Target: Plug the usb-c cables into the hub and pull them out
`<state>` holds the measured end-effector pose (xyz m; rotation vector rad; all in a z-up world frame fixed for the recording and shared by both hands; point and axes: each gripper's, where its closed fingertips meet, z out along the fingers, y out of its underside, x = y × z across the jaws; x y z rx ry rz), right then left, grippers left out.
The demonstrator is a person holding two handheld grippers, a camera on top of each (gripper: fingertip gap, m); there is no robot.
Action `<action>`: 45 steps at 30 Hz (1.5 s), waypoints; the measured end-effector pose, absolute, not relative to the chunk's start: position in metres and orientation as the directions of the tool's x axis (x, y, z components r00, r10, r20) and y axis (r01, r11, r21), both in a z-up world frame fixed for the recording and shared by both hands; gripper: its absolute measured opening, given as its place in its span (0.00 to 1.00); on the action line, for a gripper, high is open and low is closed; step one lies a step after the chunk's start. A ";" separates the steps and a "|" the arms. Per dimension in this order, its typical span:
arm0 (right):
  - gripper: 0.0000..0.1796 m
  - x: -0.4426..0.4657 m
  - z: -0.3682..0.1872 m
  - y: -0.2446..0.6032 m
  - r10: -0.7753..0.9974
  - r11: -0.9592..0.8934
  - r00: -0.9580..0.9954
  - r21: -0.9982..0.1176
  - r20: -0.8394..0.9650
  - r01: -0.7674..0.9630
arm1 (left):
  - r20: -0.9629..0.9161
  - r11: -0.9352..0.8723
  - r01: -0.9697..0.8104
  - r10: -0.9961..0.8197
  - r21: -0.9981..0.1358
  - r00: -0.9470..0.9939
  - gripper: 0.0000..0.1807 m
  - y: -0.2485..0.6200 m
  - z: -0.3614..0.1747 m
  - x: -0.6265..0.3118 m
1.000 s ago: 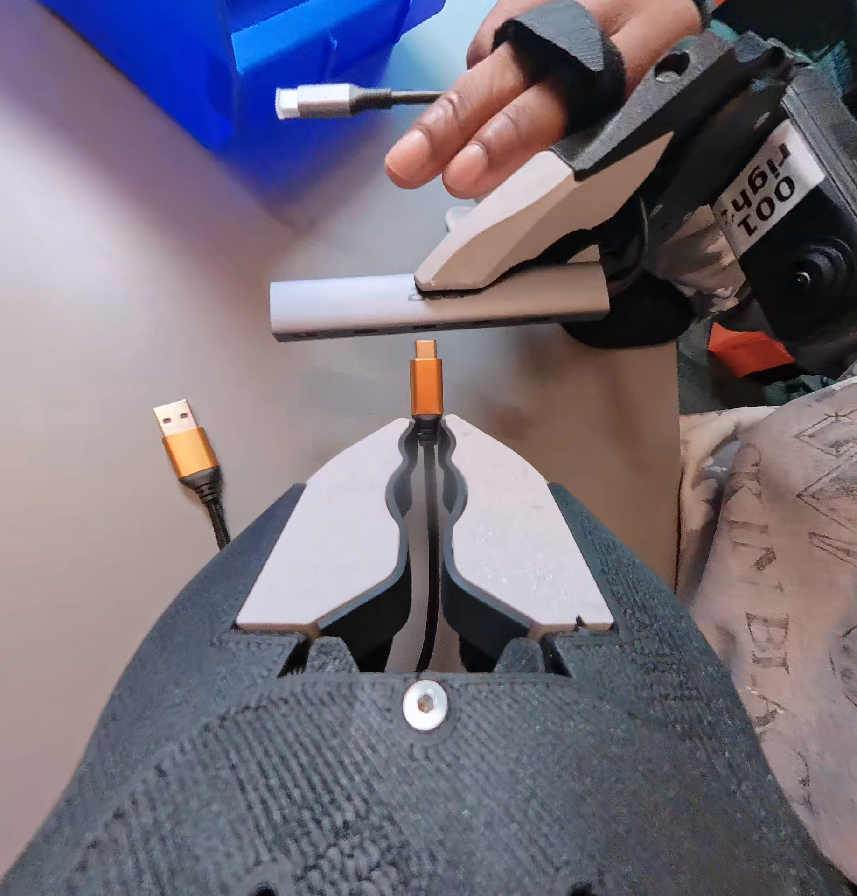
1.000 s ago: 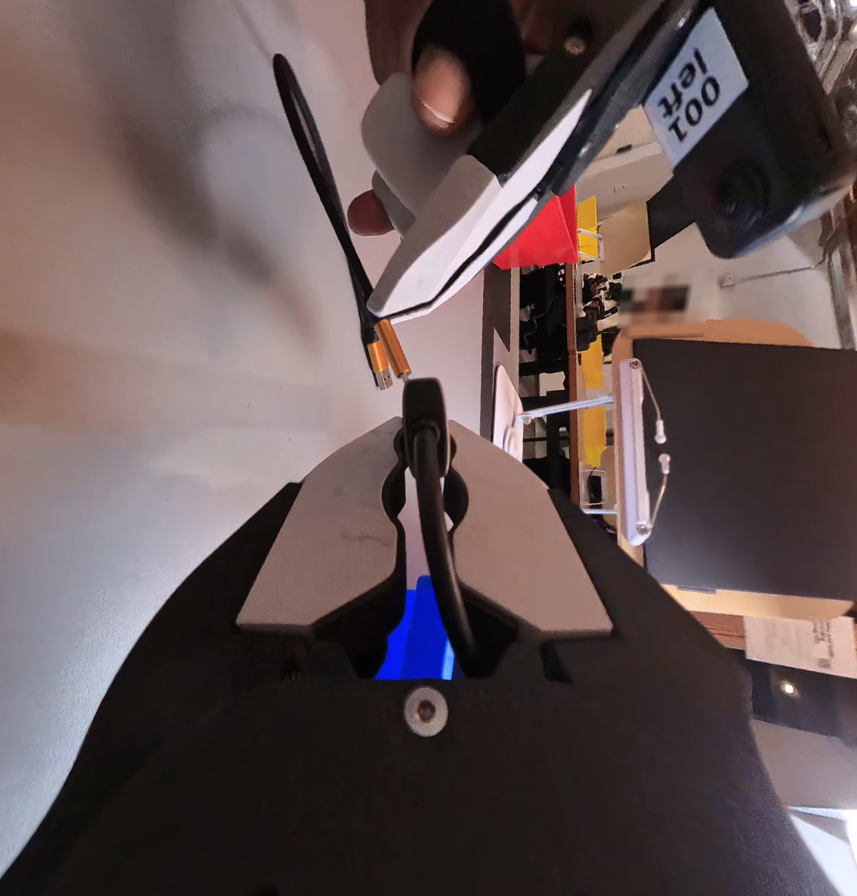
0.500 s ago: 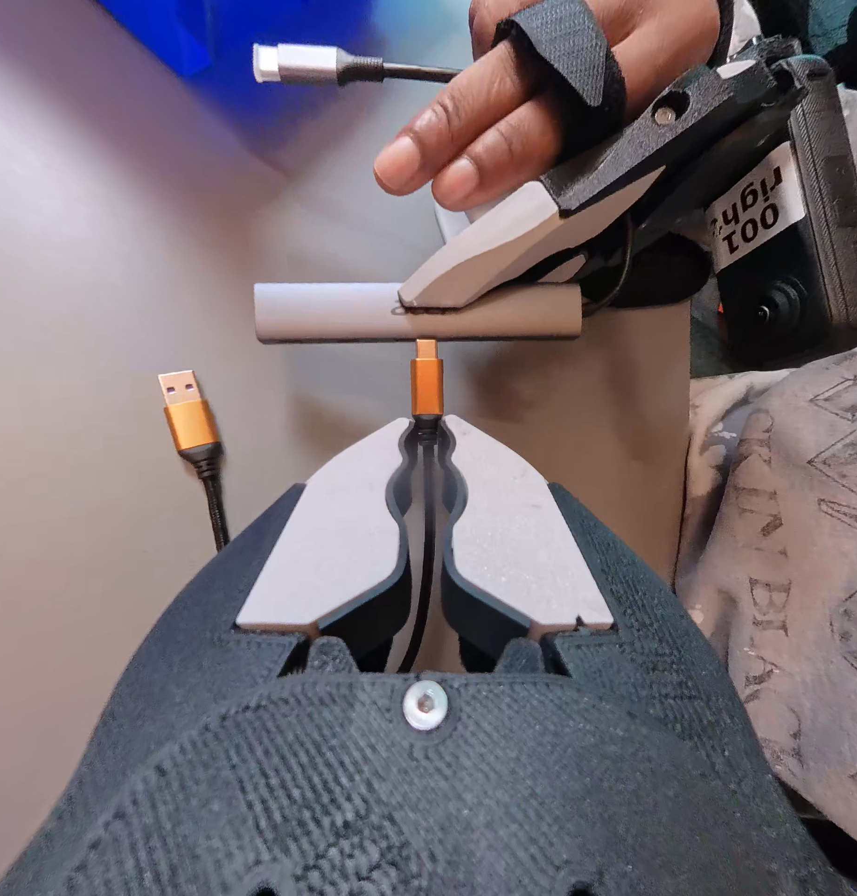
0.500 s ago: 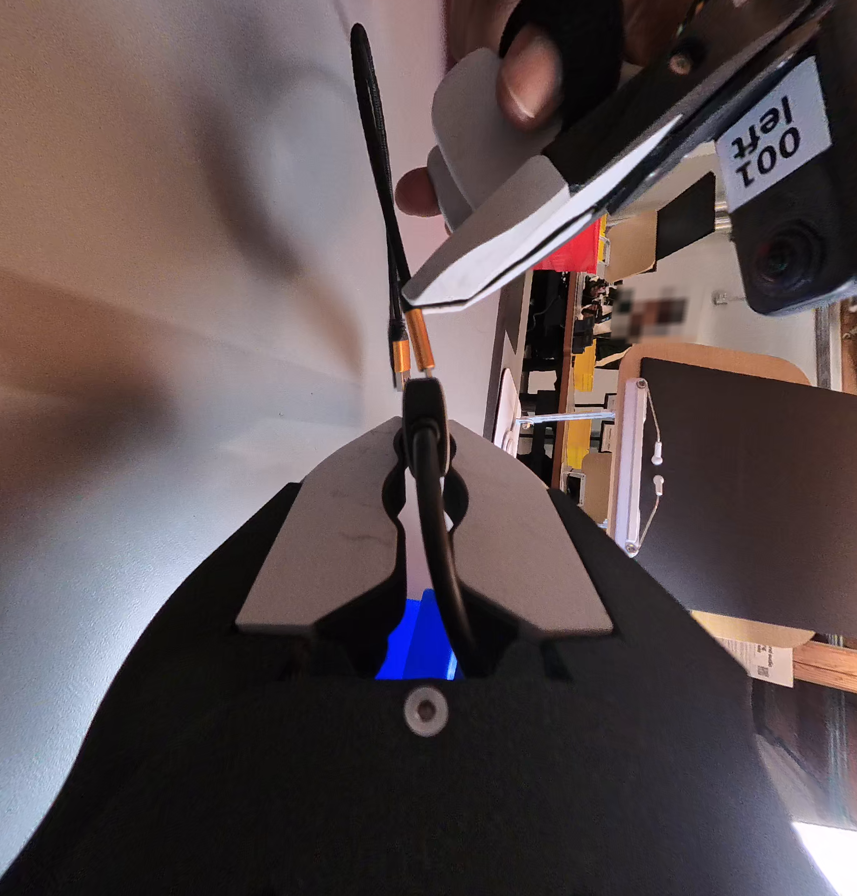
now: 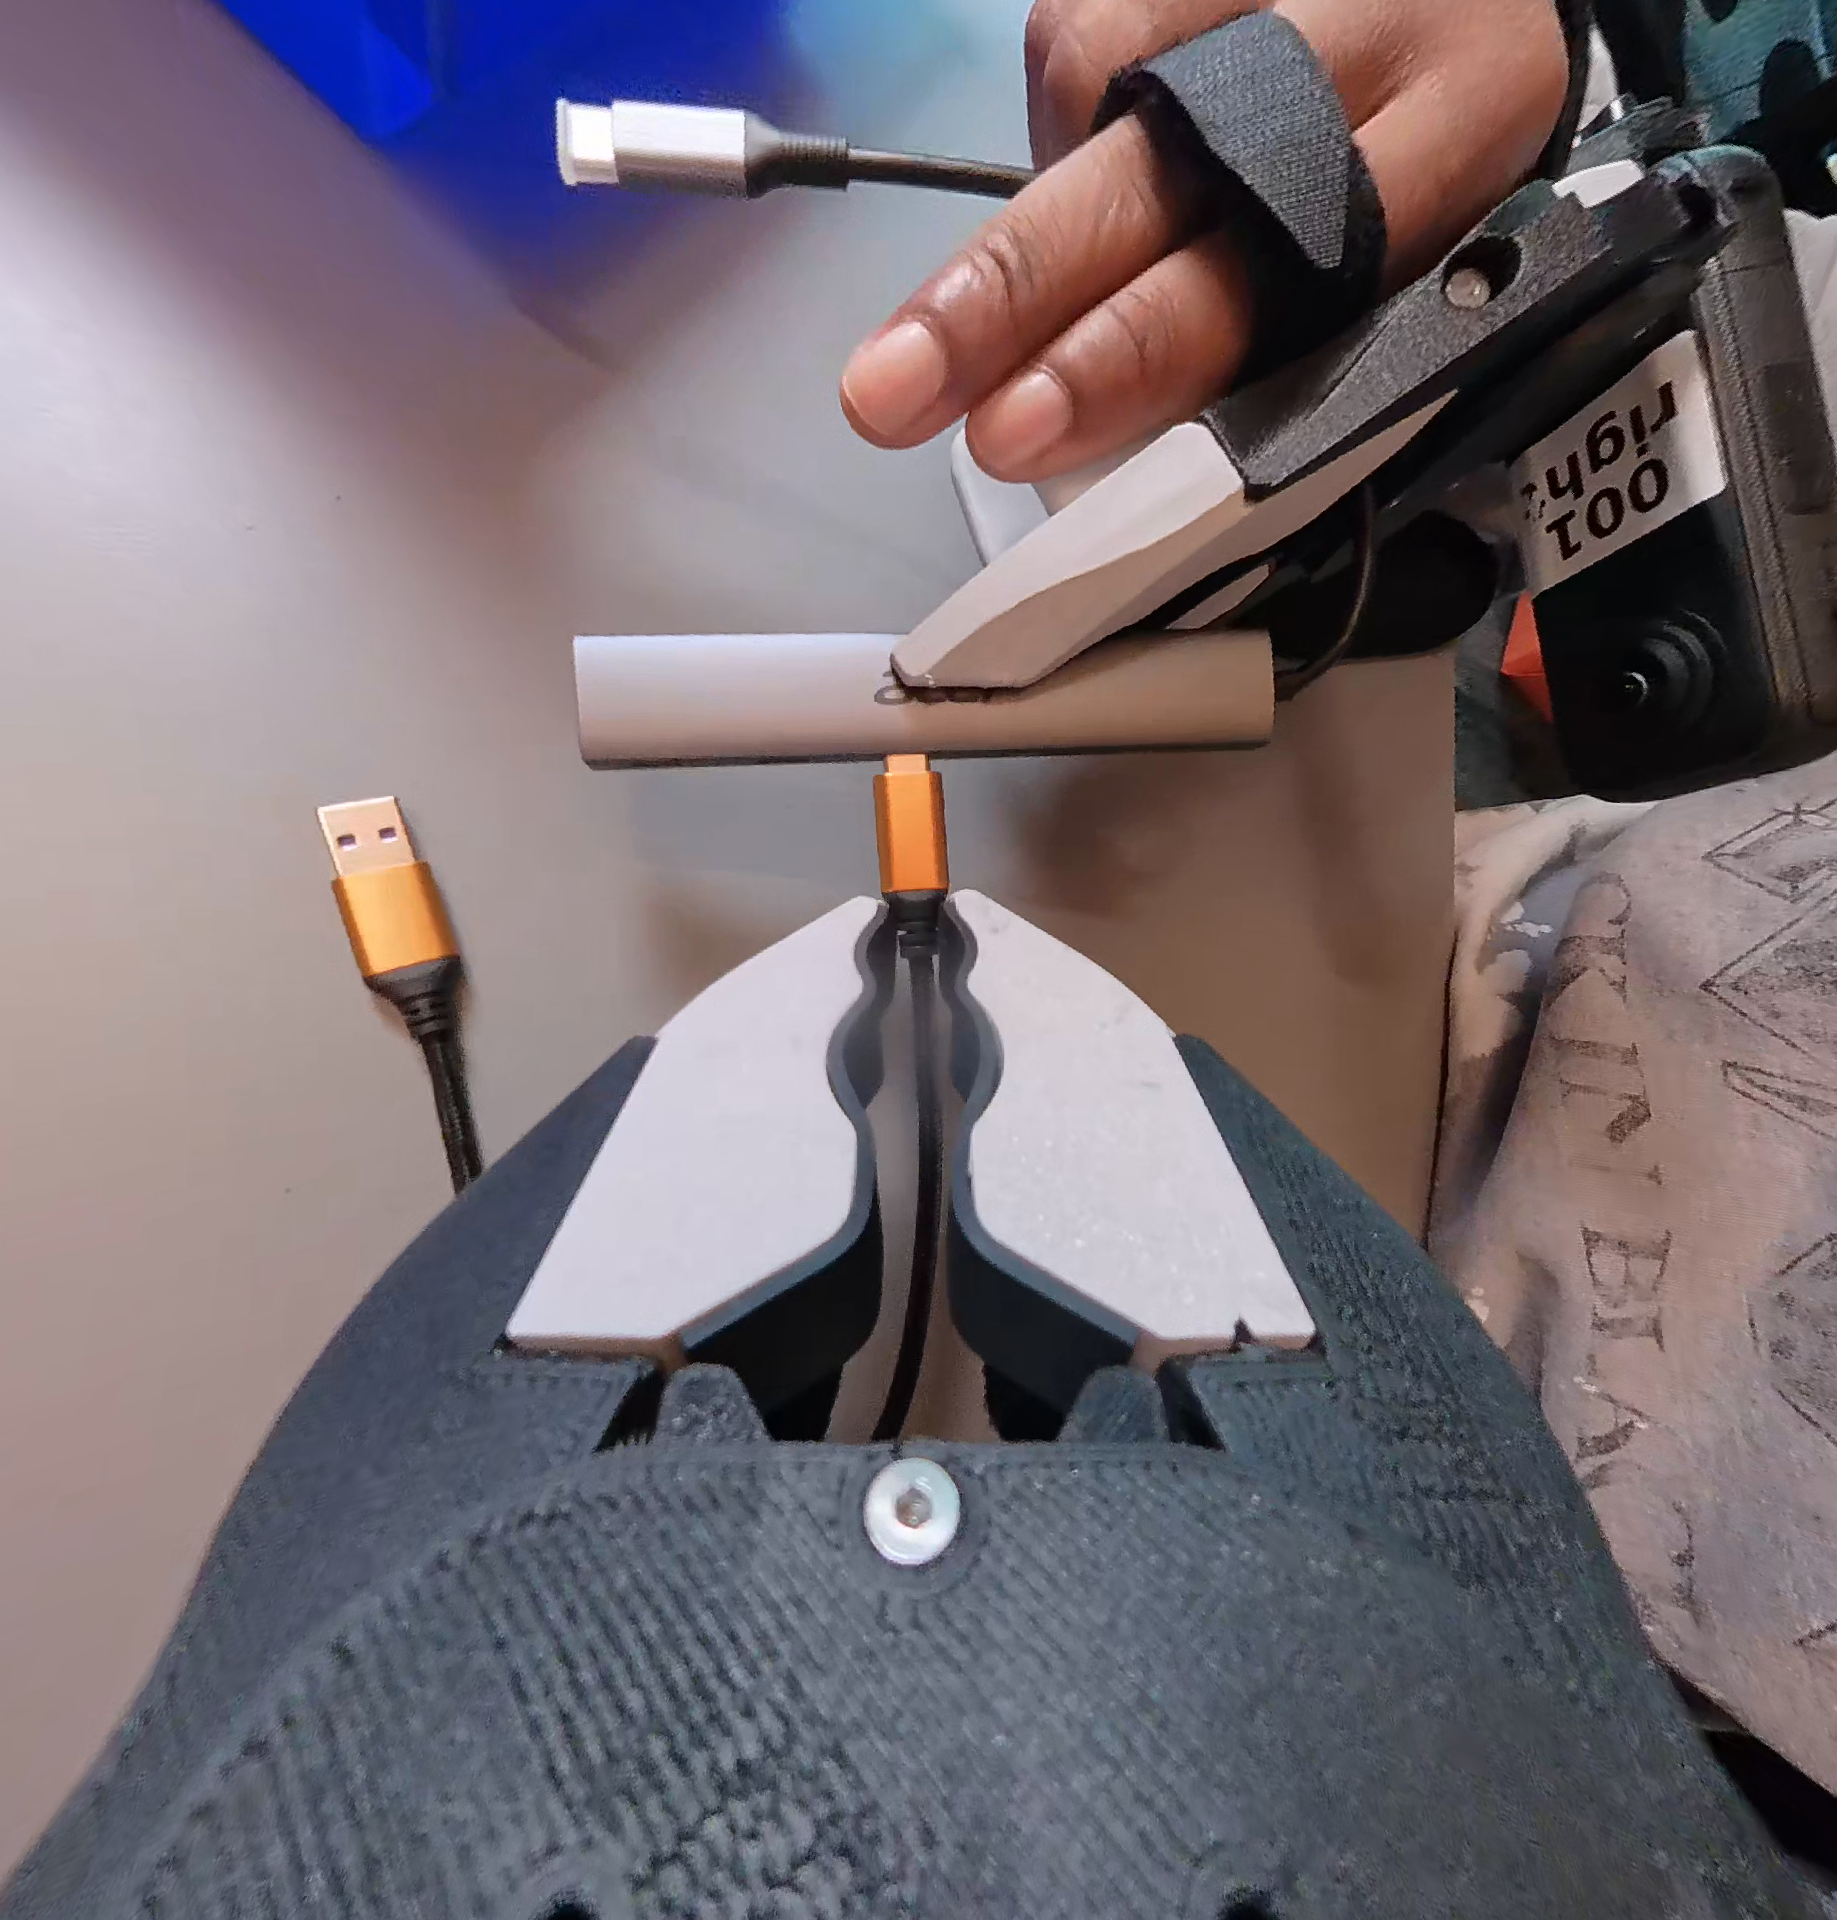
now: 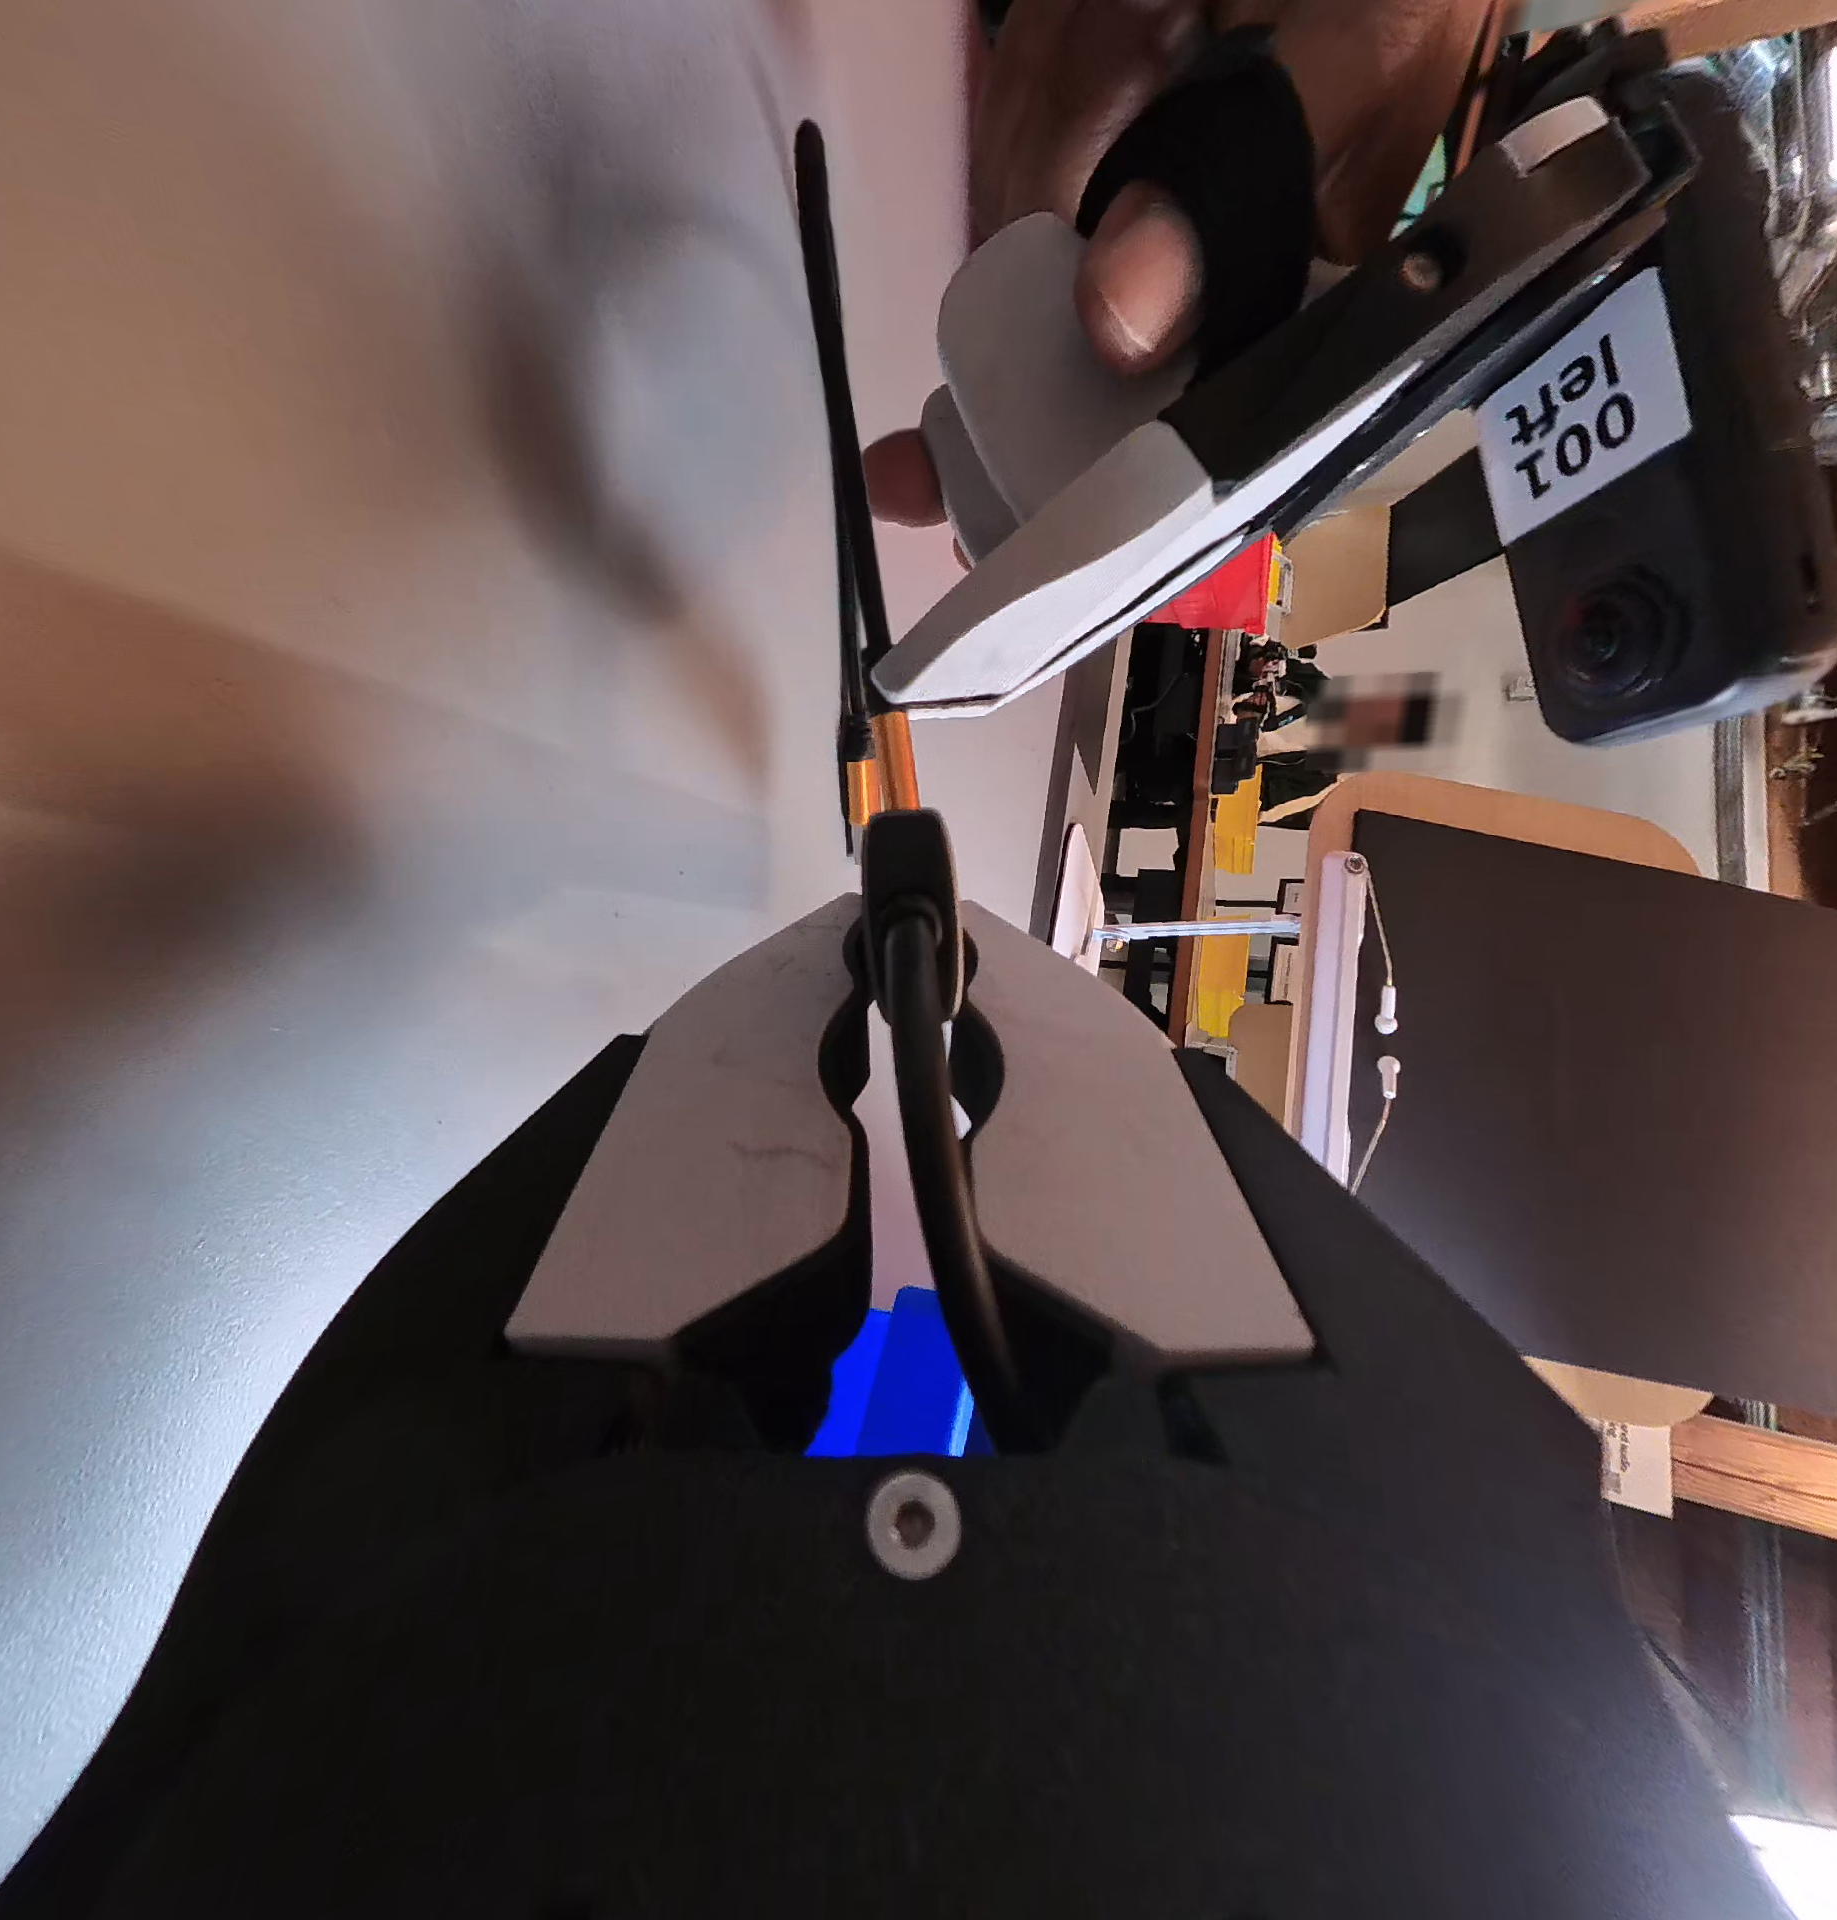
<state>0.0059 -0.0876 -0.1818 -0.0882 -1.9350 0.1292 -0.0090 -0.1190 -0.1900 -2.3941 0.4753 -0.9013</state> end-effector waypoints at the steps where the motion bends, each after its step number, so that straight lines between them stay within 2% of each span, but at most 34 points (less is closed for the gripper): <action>1: 0.05 0.007 -0.181 -0.088 0.130 0.990 -0.358 -0.141 0.925 -0.005 | 0.504 -0.788 -0.133 -0.502 -0.601 0.703 0.04 -0.119 -0.189 -0.008; 9: 0.05 0.013 -0.178 -0.091 0.133 0.987 -0.357 -0.157 0.924 -0.036 | 0.558 -0.779 -0.097 -0.525 -0.620 0.642 0.04 -0.120 -0.184 -0.002; 21: 0.05 0.012 -0.184 -0.093 0.128 0.988 -0.378 -0.153 0.917 -0.035 | 0.540 -0.779 -0.134 -0.536 -0.613 0.649 0.04 -0.120 -0.192 0.002; 25: 0.06 0.007 -0.178 -0.089 0.200 0.977 -0.356 -0.212 0.913 0.004 | 0.495 -0.743 -0.113 -0.543 -0.660 0.679 0.05 -0.115 -0.183 -0.005; 29: 0.06 0.008 -0.160 -0.077 0.347 0.935 -0.313 -0.351 0.884 0.044 | 0.362 -0.602 -0.056 -0.550 -0.797 0.753 0.10 -0.114 -0.128 -0.036; 33: 0.06 0.010 -0.141 -0.059 0.455 0.889 -0.250 -0.450 0.855 0.078 | 0.139 -0.477 -0.051 -0.354 -0.877 0.925 0.11 -0.134 -0.077 -0.124; 35: 0.06 0.010 -0.134 -0.053 0.492 0.870 -0.225 -0.486 0.841 0.087 | 0.083 -0.539 -0.065 -0.246 -0.839 0.966 0.13 -0.152 -0.080 -0.168; 38: 0.06 0.012 -0.128 -0.050 0.529 0.847 -0.211 -0.524 0.822 0.085 | 0.035 -0.719 -0.111 -0.185 -0.686 0.982 0.15 -0.177 -0.117 -0.219; 41: 0.06 0.011 -0.126 -0.051 0.552 0.832 -0.210 -0.548 0.807 0.081 | 0.009 -0.846 -0.190 -0.224 -0.499 0.975 0.15 -0.193 -0.151 -0.249; 45: 0.06 0.010 -0.129 -0.049 0.557 0.830 -0.210 -0.551 0.804 0.092 | 0.024 -0.905 -0.353 -0.368 -0.238 0.929 0.18 -0.209 -0.177 -0.260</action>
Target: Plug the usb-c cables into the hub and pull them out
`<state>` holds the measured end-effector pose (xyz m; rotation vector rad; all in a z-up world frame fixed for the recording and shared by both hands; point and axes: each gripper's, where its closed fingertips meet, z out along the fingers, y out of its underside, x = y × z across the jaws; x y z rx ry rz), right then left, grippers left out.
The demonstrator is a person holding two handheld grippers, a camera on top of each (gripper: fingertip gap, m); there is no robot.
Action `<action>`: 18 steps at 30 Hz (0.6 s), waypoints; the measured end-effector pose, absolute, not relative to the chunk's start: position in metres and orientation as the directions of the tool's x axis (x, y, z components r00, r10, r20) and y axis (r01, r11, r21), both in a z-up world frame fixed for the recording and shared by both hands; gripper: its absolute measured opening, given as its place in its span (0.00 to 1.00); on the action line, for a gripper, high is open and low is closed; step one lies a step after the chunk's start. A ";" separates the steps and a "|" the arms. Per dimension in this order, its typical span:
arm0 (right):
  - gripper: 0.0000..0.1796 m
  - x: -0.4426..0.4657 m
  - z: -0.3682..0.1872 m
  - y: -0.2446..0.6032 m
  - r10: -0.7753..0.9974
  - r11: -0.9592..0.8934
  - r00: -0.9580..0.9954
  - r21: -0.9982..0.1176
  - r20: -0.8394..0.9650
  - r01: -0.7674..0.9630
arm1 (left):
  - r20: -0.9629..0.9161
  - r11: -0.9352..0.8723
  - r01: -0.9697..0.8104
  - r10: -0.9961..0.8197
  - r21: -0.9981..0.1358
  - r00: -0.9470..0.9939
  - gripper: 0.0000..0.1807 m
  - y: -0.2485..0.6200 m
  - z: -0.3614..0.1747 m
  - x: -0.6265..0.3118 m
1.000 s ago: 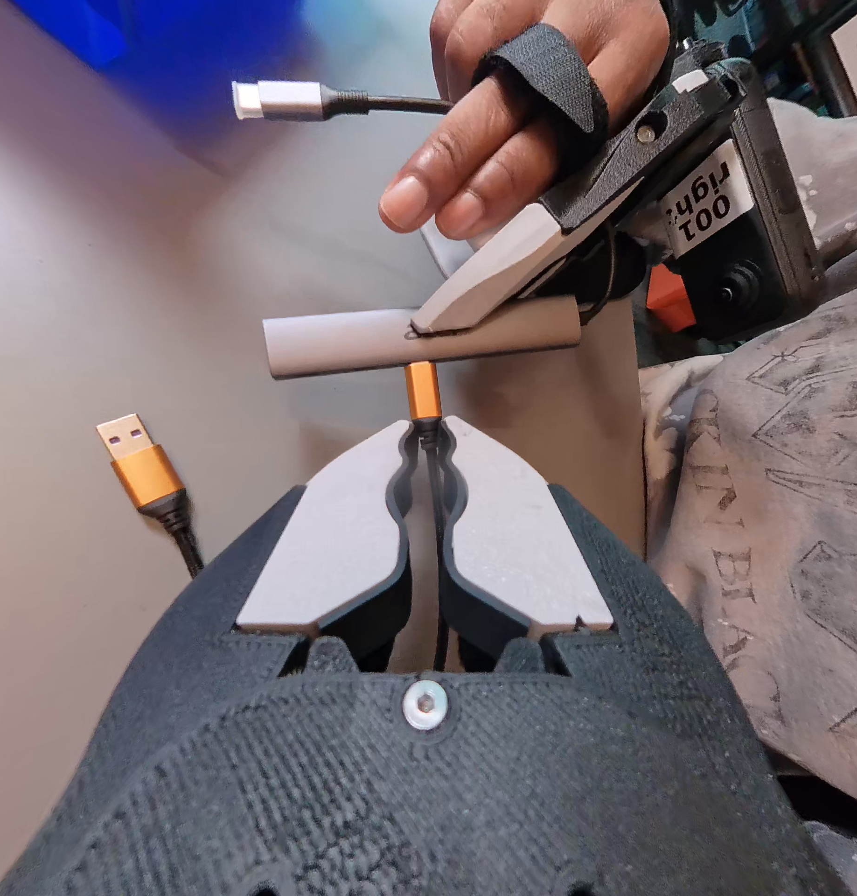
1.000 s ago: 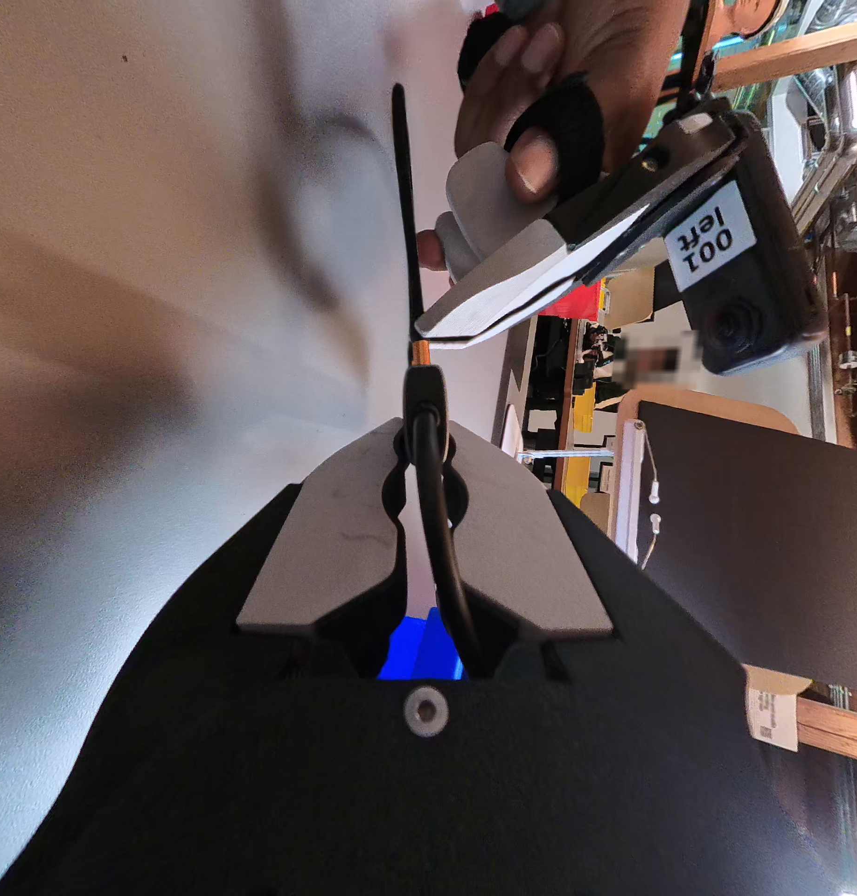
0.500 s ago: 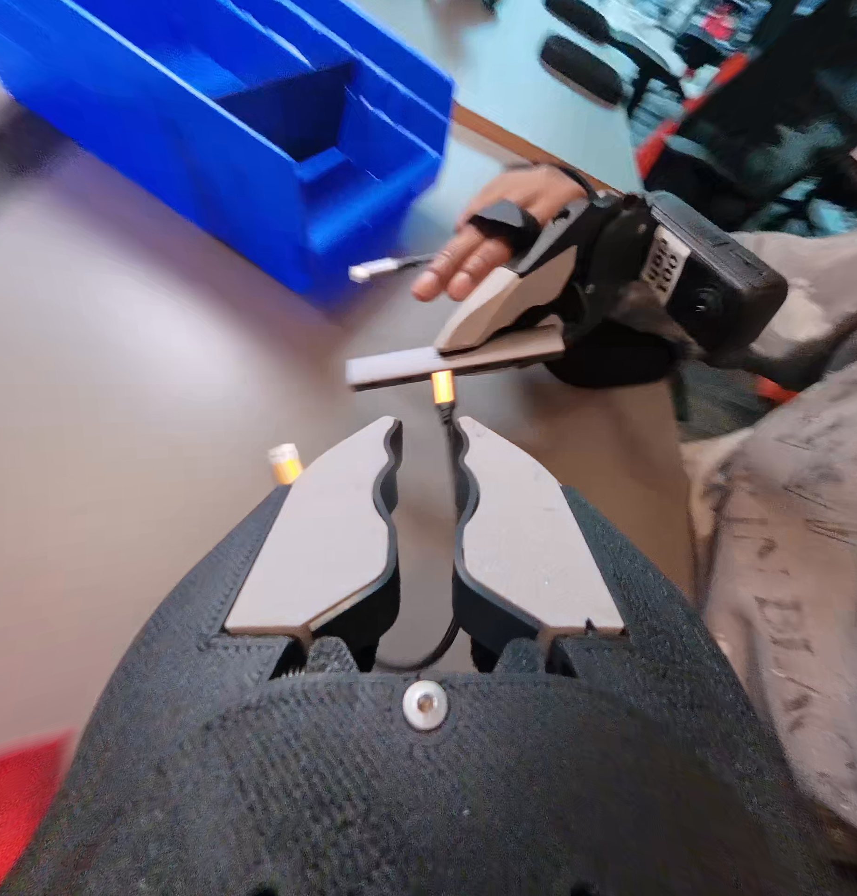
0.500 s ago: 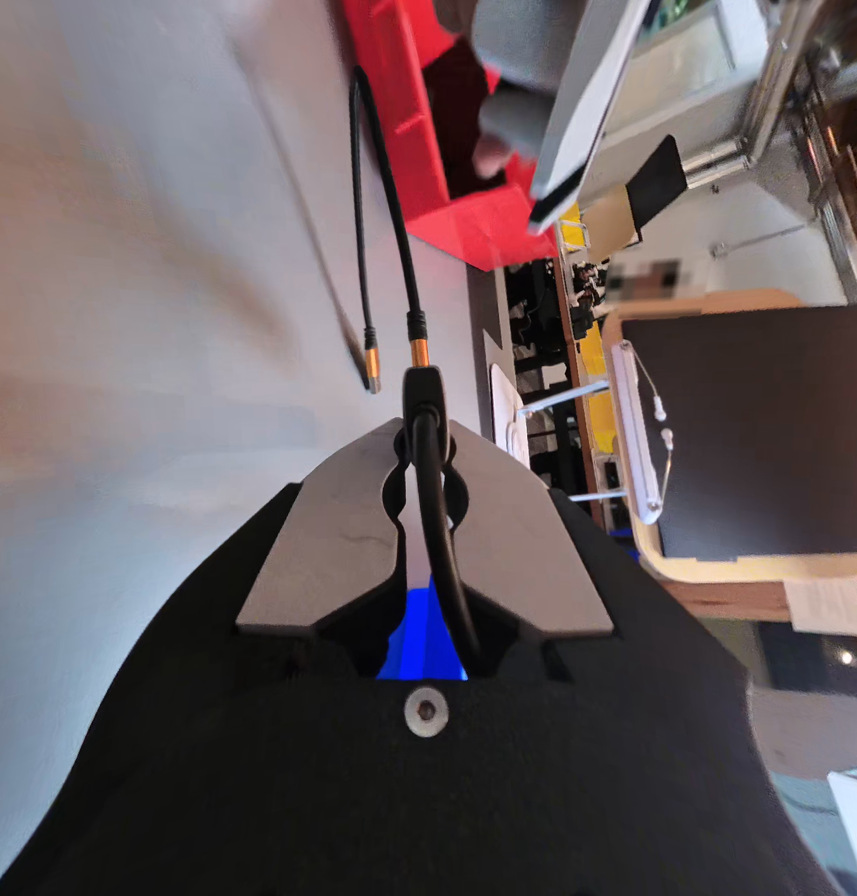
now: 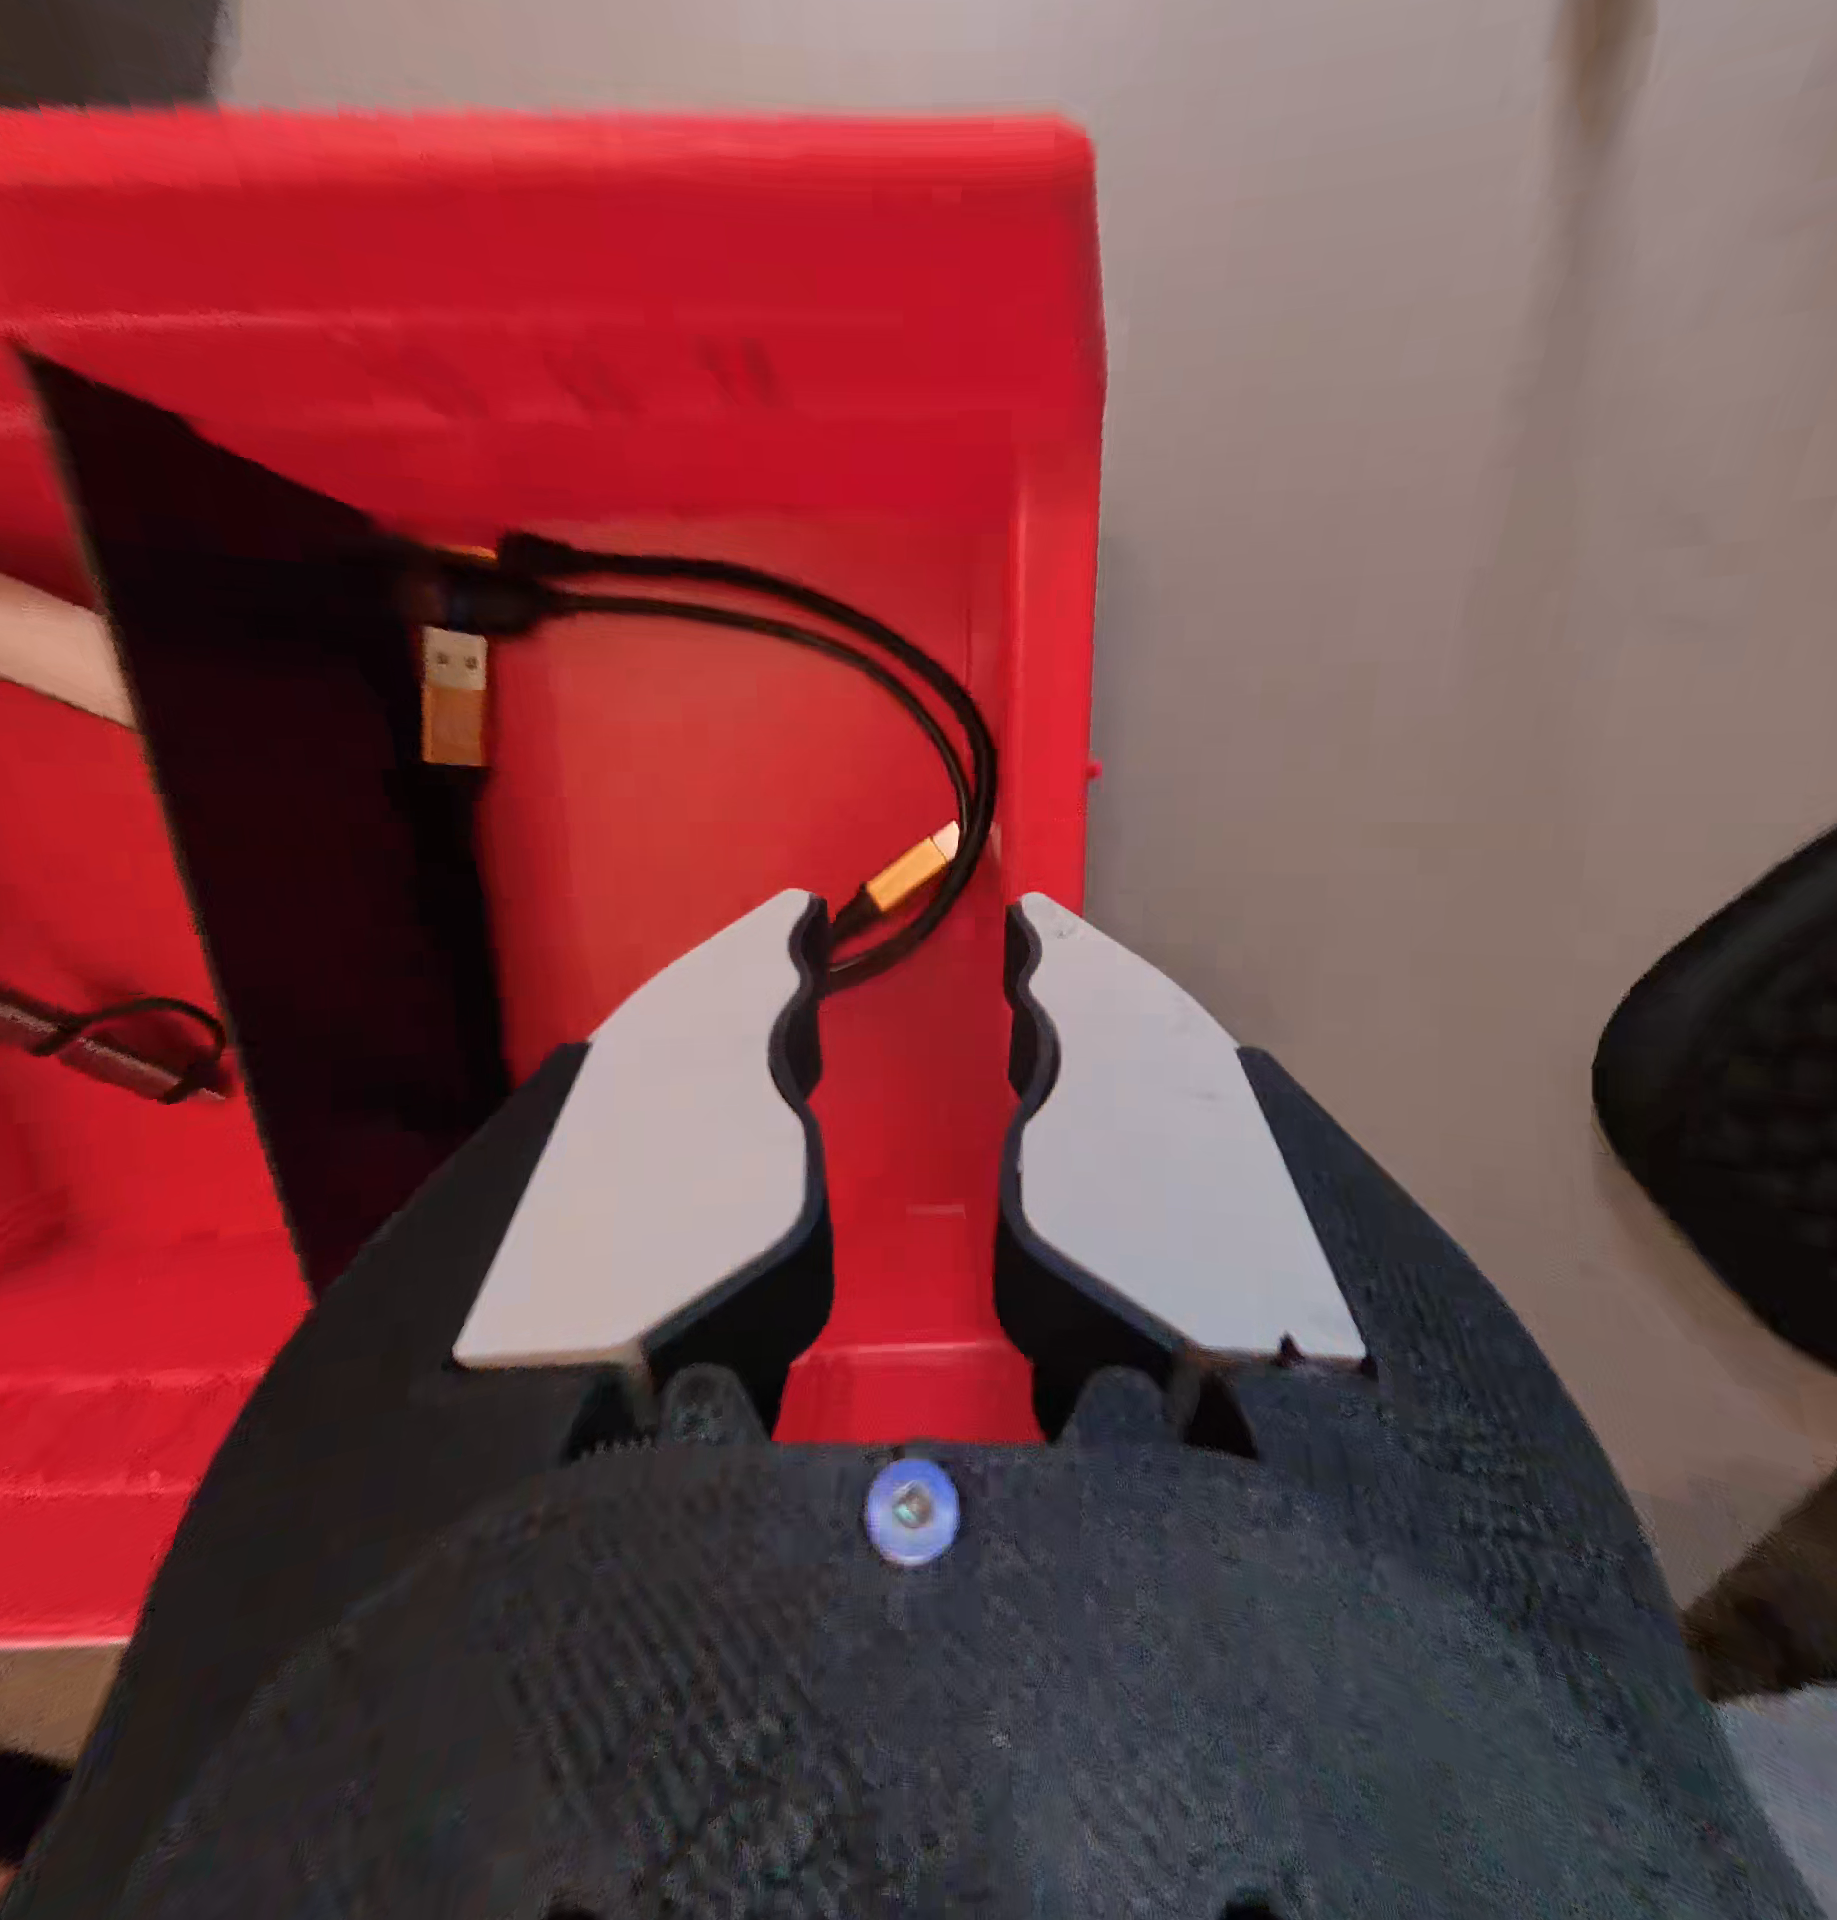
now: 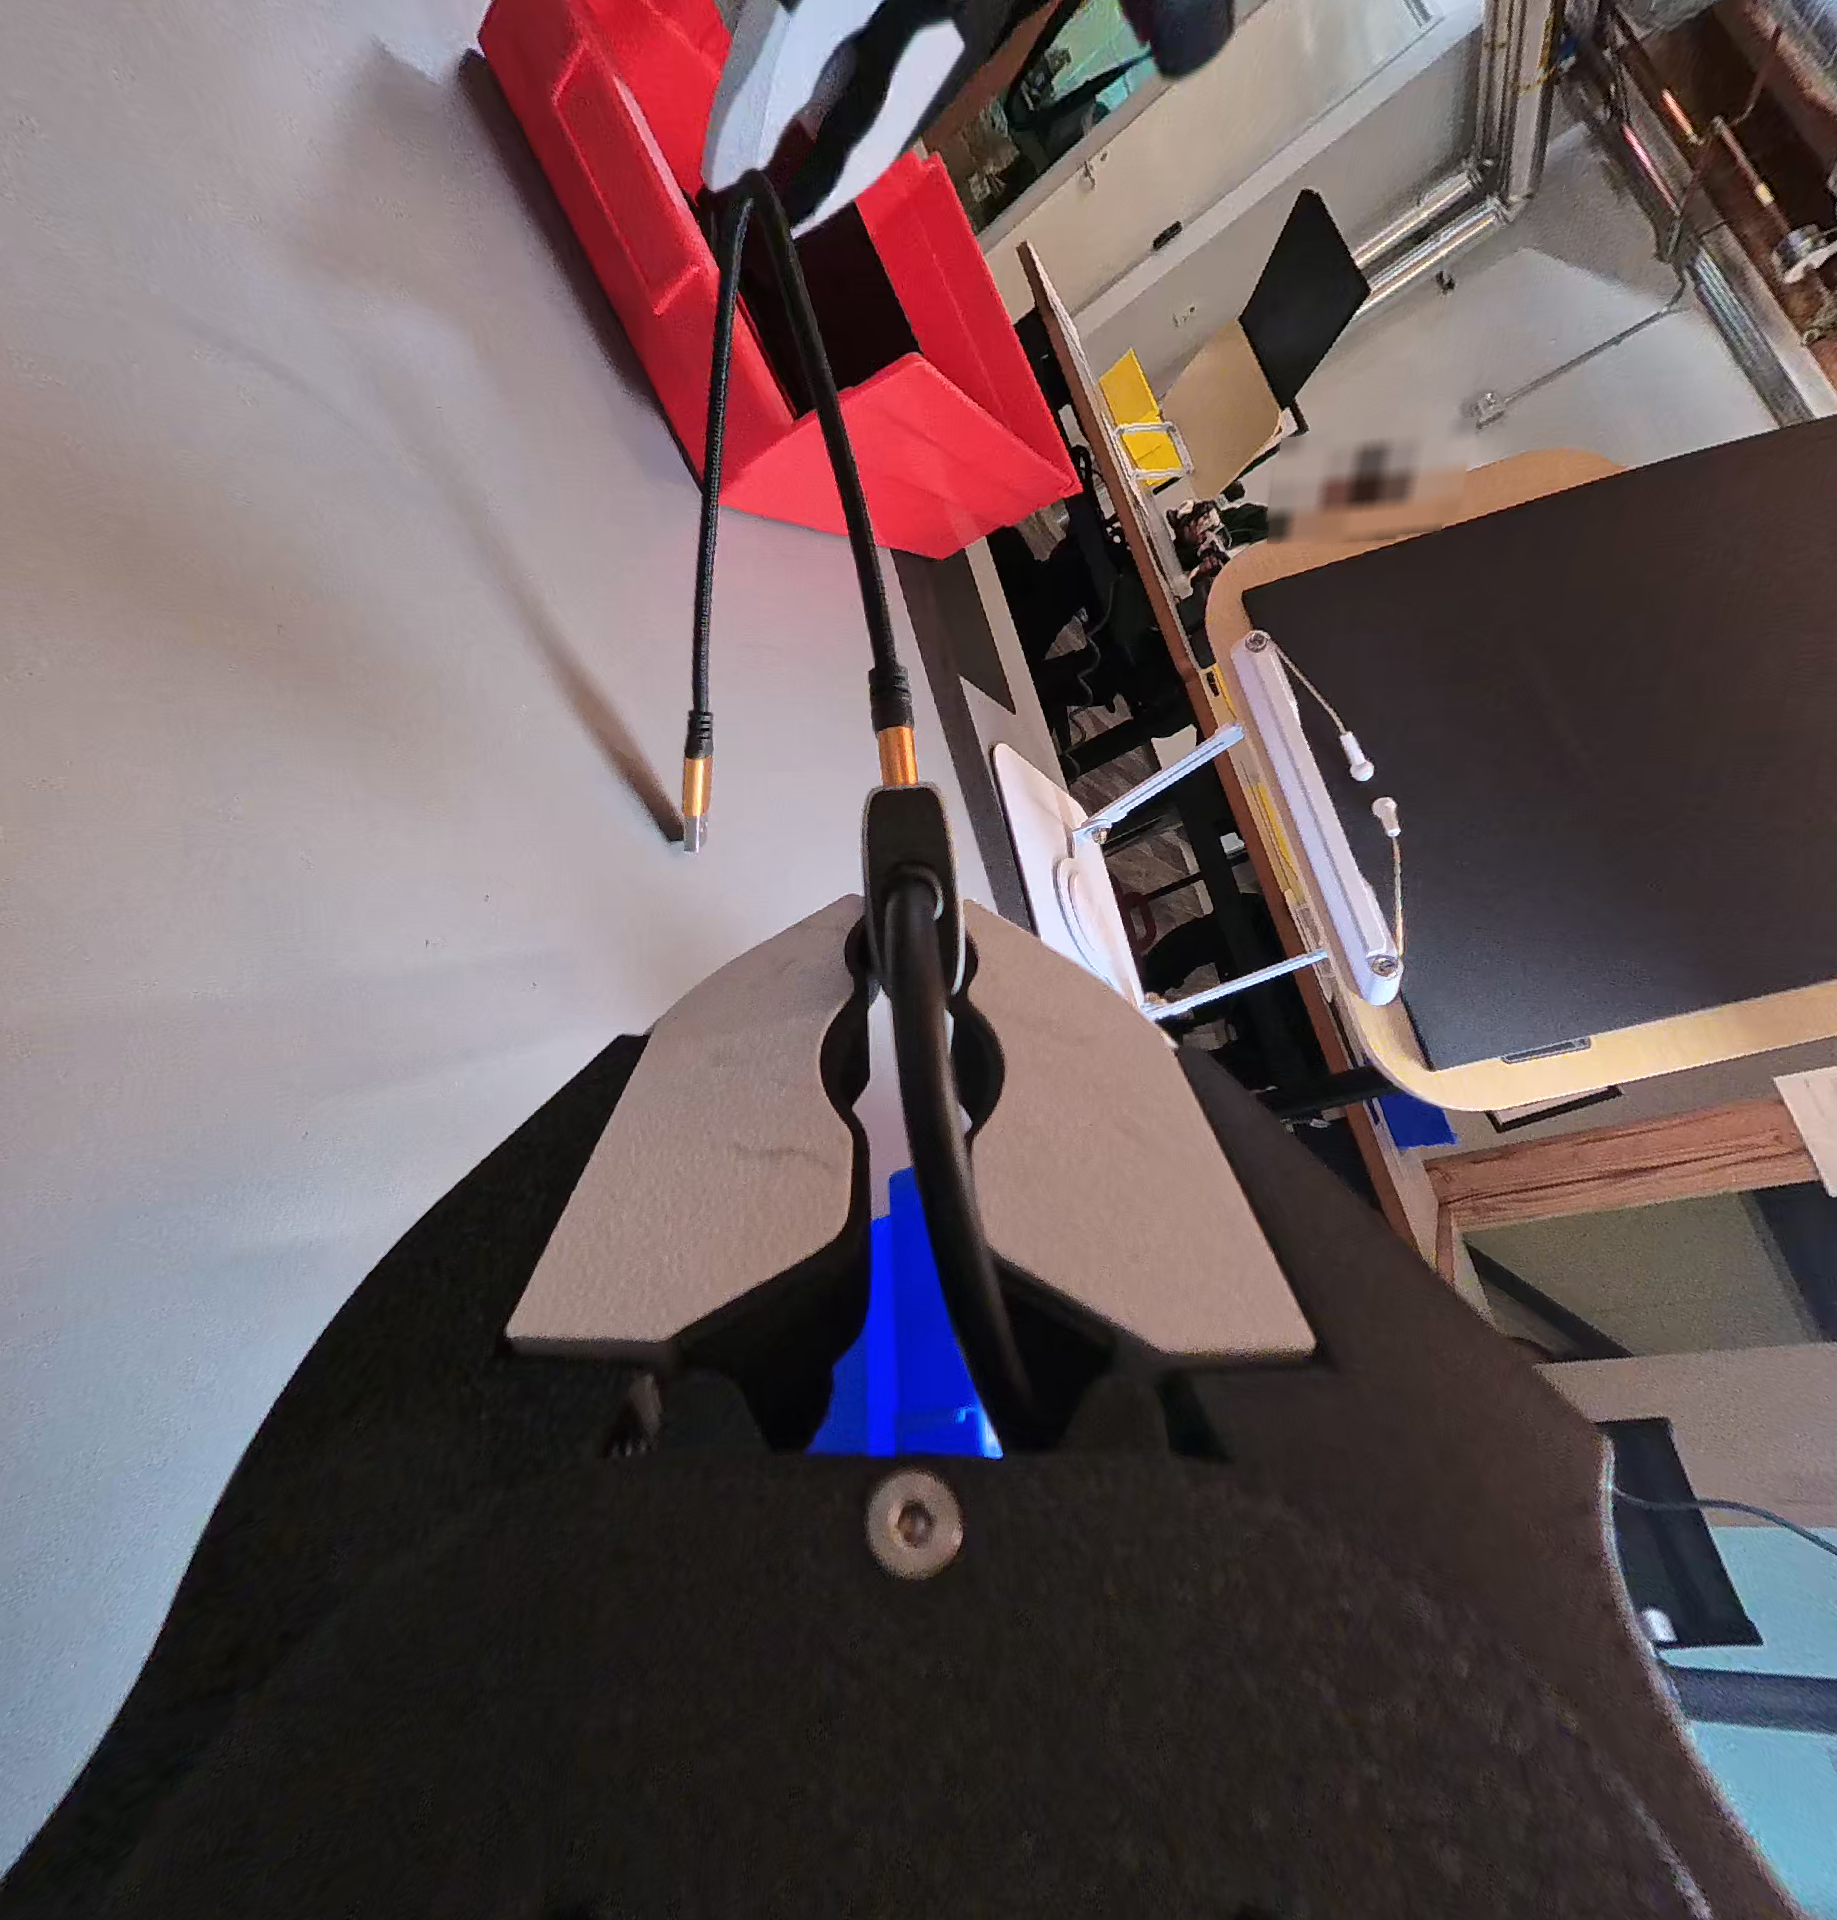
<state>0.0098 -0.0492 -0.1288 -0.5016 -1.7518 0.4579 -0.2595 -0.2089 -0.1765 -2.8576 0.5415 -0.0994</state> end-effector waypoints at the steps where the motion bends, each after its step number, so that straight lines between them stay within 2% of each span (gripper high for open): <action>1: 0.06 0.010 -0.129 -0.049 0.560 0.828 -0.211 -0.553 0.802 0.094 | 0.049 -0.909 -0.366 -0.383 -0.200 0.923 0.19 -0.210 -0.179 -0.259; 5: 0.06 0.012 -0.130 -0.045 0.573 0.818 -0.205 -0.565 0.793 0.102 | 0.197 -0.914 -0.386 -0.405 -0.126 0.893 0.19 -0.210 -0.190 -0.251; 7: 0.06 0.013 -0.130 -0.042 0.579 0.815 -0.202 -0.570 0.790 0.106 | 0.269 -0.918 -0.379 -0.396 -0.117 0.878 0.13 -0.211 -0.189 -0.245; 9: 0.06 0.014 -0.129 -0.040 0.583 0.812 -0.199 -0.574 0.787 0.108 | 0.282 -0.923 -0.366 -0.384 -0.116 0.879 0.03 -0.210 -0.187 -0.246; 11: 0.06 0.014 -0.129 -0.039 0.586 0.810 -0.196 -0.576 0.786 0.109 | 0.316 -0.931 -0.348 -0.364 -0.107 0.876 0.02 -0.214 -0.183 -0.245; 14: 0.06 0.015 -0.126 -0.038 0.583 0.812 -0.187 -0.574 0.790 0.105 | 0.312 -0.923 -0.340 -0.382 -0.183 0.870 0.02 -0.211 -0.164 -0.239; 18: 0.06 0.015 -0.121 -0.037 0.587 0.809 -0.168 -0.578 0.792 0.104 | 0.206 -0.864 -0.342 -0.435 -0.370 0.876 0.01 -0.196 -0.111 -0.230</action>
